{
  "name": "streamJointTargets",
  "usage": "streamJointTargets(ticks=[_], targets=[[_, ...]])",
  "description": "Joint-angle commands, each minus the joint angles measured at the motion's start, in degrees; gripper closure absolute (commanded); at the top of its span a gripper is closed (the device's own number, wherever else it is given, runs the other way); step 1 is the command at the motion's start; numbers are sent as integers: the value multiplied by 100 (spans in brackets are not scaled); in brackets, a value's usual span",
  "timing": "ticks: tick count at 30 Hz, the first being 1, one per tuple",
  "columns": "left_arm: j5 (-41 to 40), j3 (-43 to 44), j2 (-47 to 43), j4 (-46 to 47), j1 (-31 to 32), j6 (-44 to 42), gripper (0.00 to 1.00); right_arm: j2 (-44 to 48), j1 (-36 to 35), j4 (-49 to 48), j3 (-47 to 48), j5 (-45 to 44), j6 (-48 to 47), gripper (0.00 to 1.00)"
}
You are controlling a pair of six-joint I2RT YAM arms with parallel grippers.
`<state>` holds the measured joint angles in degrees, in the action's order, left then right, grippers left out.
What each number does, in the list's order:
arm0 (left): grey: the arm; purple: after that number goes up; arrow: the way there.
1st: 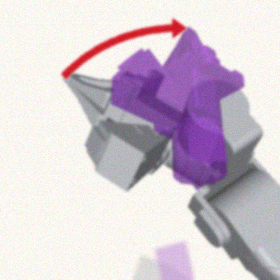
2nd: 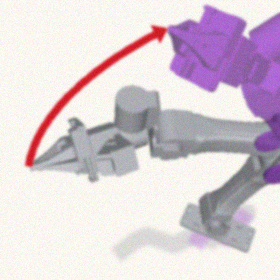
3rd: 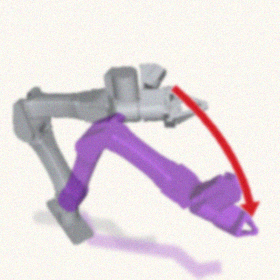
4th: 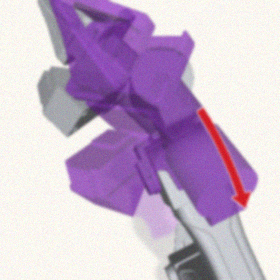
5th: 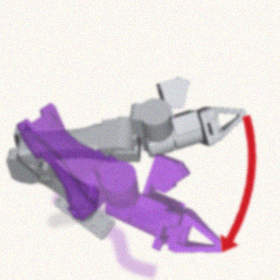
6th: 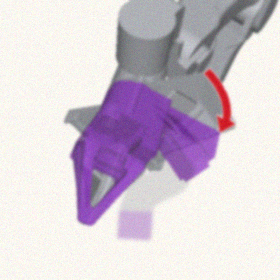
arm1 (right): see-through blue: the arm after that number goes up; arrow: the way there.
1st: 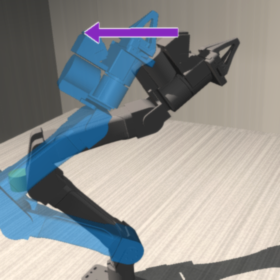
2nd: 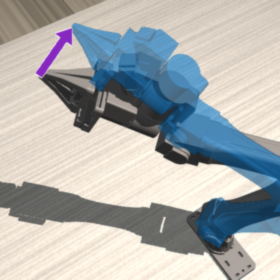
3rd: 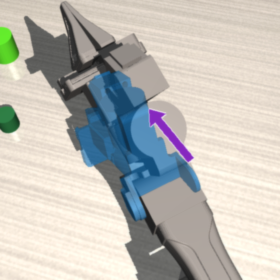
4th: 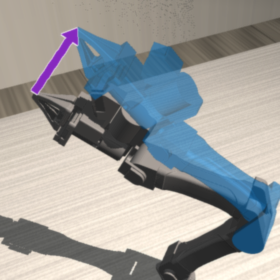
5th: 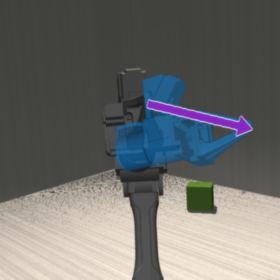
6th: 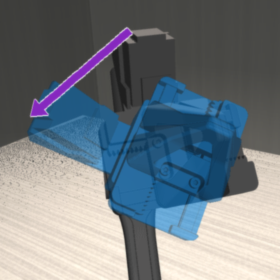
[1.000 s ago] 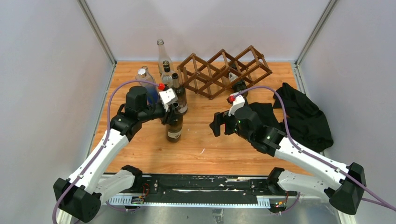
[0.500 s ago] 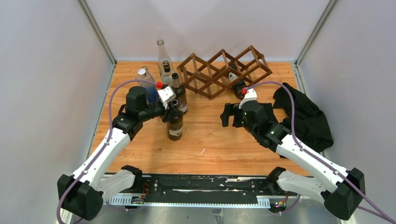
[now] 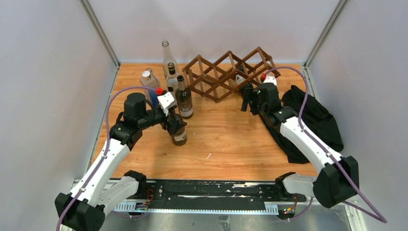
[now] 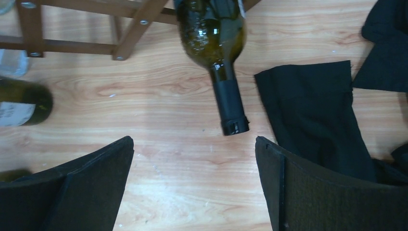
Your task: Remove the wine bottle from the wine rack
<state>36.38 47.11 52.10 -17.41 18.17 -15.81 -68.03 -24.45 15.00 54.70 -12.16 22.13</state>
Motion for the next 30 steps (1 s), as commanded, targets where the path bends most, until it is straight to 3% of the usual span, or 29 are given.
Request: streamJointTargets(ticks=[1,8,18,26,30], targets=[[-38,173,-131,-251,-25,176,4,-470,349,-144,281,60,-334,0],[-197,1433,15,-1451,-24,234,0,-1519,1004,-768,385,695,-374,5],[-940,2611,-222,-2410,-31,247,0,-2565,1134,-1849,383,1429,-607,23],[-1251,2867,-288,-2653,-30,113,0,-2803,1285,-2413,195,1637,-227,63],[-1191,2848,-328,-2643,-31,107,0,-2734,1284,-2397,103,1582,-50,94]])
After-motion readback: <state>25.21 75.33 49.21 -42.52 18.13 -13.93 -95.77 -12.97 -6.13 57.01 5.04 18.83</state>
